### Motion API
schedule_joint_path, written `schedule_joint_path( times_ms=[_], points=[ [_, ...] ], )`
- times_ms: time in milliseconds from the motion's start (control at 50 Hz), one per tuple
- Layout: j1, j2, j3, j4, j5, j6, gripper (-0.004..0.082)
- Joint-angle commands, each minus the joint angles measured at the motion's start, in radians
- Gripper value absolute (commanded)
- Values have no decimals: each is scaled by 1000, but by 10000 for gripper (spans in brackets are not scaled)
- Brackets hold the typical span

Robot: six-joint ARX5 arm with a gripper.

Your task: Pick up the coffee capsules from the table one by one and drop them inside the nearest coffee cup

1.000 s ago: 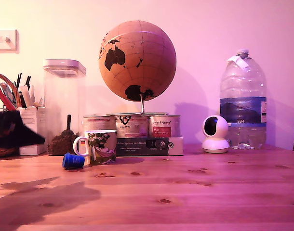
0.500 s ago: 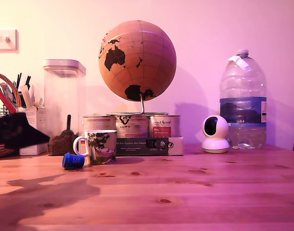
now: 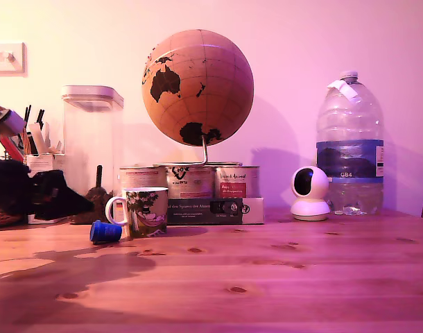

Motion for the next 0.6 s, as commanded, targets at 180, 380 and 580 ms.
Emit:
schedule_joint_path(
  times_ms=[180, 380, 580],
  points=[
    [-7, 76, 62, -9, -4, 43, 585],
    [-13, 126, 109, -16, 0, 43, 583],
    [-23, 175, 166, -53, 6, 56, 577]
  ],
)
